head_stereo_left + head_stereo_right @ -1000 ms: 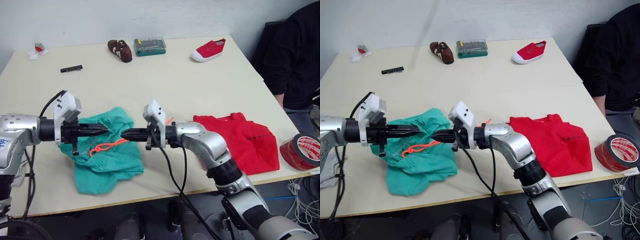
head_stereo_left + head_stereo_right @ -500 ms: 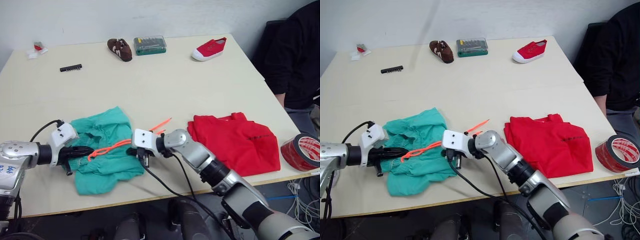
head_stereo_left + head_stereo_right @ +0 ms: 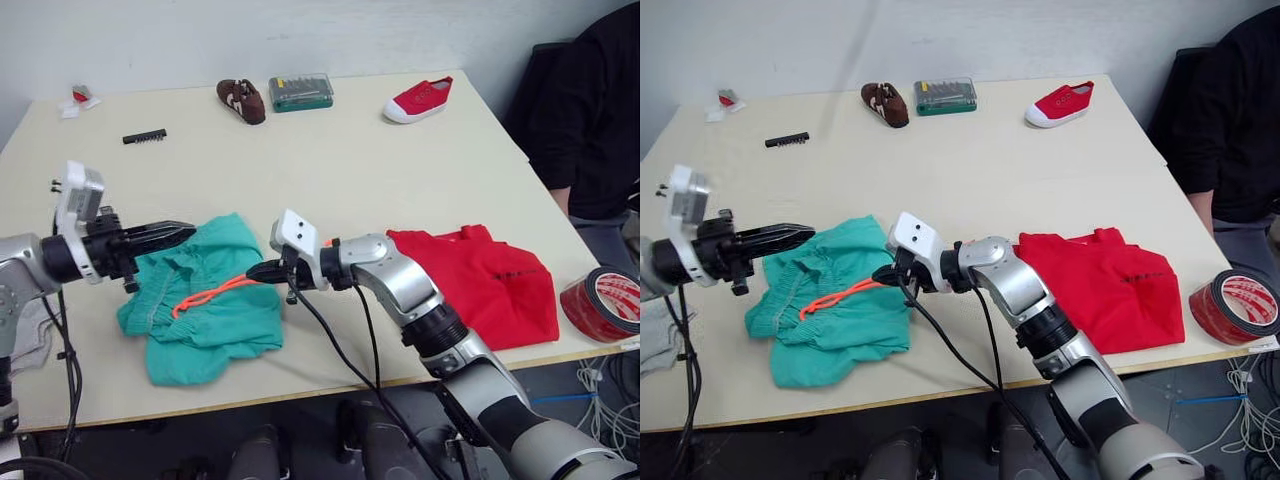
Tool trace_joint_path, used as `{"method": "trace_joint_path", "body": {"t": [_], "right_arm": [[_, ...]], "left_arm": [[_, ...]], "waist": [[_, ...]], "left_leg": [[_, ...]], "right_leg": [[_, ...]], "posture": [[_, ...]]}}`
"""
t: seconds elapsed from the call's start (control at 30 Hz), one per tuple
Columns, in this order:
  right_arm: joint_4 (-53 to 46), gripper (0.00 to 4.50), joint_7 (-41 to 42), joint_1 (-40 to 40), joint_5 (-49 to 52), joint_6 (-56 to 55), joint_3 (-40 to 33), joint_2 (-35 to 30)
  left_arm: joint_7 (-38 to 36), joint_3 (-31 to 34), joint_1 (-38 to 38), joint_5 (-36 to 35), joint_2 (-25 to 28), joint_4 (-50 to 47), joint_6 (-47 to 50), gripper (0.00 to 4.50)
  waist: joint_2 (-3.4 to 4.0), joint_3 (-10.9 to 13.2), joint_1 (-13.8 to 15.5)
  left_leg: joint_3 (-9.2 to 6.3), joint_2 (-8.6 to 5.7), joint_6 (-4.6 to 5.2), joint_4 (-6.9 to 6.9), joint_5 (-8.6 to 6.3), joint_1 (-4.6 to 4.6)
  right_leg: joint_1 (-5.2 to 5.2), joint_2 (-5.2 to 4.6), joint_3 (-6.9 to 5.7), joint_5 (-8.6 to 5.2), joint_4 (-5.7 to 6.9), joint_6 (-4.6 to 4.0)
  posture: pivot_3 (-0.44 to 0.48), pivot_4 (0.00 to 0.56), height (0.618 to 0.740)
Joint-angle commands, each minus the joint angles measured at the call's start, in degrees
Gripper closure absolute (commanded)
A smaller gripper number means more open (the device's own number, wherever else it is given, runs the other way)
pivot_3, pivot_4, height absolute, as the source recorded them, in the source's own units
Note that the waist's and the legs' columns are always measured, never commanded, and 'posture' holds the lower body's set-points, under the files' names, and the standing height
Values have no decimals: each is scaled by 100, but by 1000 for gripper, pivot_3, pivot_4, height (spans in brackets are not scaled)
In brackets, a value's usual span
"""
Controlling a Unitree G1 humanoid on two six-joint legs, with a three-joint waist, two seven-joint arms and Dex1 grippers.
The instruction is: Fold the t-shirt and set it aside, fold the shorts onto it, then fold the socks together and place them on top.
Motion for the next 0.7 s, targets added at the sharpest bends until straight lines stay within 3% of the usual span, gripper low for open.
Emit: {"method": "trace_joint_path", "body": {"t": [0.03,0.2,0.33,0.5,0.6,0.7], "right_arm": [[193,4445,-210,-208,-227,-364,48,200],[220,4445,-296,-167,-396,-441,70,218],[-383,4445,-271,141,-267,-27,-80,-74],[-1145,4445,-181,462,95,709,-316,-419],[-1345,4500,-247,708,379,1233,-628,-622],[-1328,4500,-478,831,425,1334,-785,-612]], "left_arm": [[270,-964,-322,1230,-152,699,-899,4500],[378,-1574,-540,2181,-349,1639,-1785,4500],[370,-1168,-353,2129,-288,1886,-1995,4500],[16,-405,35,1429,-143,1279,-1414,4500],[-320,446,607,664,122,504,-699,3974],[-271,800,998,497,233,88,-439,3047]], "waist": [[0,0,0],[-4,-2,-23],[-6,-3,-10],[-6,-3,-8],[-8,-2,-22],[-7,-2,-7]], "left_leg": [[1,-1,-1,0,1,0],[13,8,-4,-4,3,-7],[13,10,-3,-3,2,-15],[11,10,0,9,1,-16],[7,13,0,10,1,-15],[5,13,-2,8,1,-13]], "right_leg": [[-1,1,0,0,0,0],[-14,13,6,-1,5,-3],[-19,13,6,-2,0,-3],[-15,9,6,-2,3,-3],[-15,9,6,-2,6,-3],[-14,9,5,-4,-3,-7]], "posture": [[0,150,740],[0,150,740],[0,150,740],[0,150,740],[0,150,740],[0,150,740]]}}
